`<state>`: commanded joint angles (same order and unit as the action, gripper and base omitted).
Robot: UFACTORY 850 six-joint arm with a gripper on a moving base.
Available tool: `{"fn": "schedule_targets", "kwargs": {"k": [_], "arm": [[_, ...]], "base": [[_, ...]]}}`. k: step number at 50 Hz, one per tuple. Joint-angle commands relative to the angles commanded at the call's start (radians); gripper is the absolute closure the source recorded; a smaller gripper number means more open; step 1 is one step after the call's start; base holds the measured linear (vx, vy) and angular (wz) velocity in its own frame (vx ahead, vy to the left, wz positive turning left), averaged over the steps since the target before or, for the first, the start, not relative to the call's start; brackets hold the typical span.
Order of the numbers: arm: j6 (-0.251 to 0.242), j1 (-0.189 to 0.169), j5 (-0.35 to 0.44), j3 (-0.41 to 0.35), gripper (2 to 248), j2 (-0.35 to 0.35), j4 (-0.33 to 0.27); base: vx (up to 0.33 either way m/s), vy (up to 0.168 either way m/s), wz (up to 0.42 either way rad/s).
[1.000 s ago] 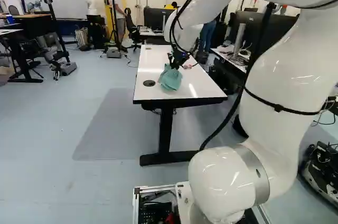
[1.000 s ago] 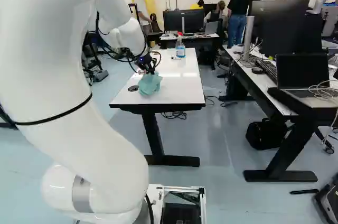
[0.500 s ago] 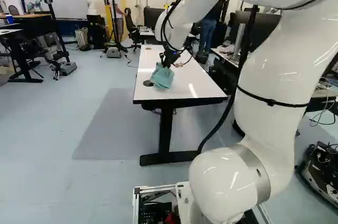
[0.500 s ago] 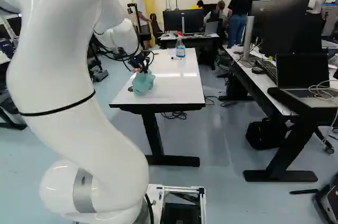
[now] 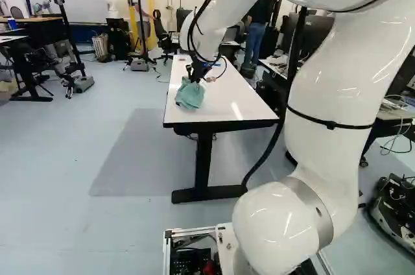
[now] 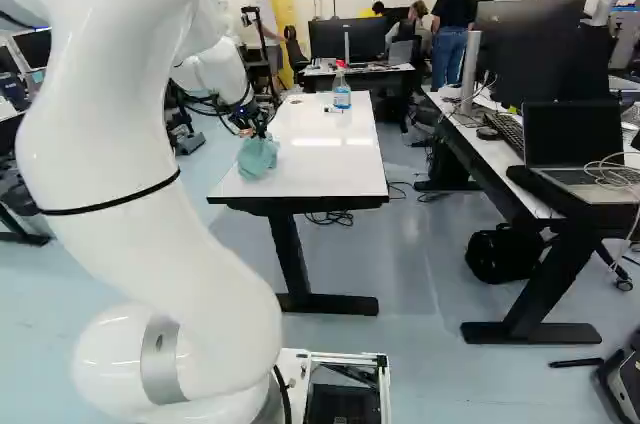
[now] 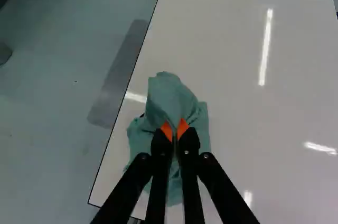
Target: Clean the table with the green towel
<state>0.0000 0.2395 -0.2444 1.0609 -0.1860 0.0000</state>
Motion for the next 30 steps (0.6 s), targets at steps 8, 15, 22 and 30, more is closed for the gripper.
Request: {"fn": "schedule_targets", "kwargs": {"k": [8, 15, 22, 30], "arm": [[0.0, 0.015, 0.0, 0.0, 219, 0.0, 0.0], [0.0, 0.015, 0.0, 0.0, 219, 0.0, 0.0], [0.0, 0.015, 0.0, 0.0, 184, 0.0, 0.0], [0.0, 0.015, 0.0, 0.0, 148, 0.0, 0.0]], "base": [[0.0, 0.0, 0.0], [0.0, 0.0, 0.0], [0.0, 0.0, 0.0], [0.0, 0.0, 0.0]]}}
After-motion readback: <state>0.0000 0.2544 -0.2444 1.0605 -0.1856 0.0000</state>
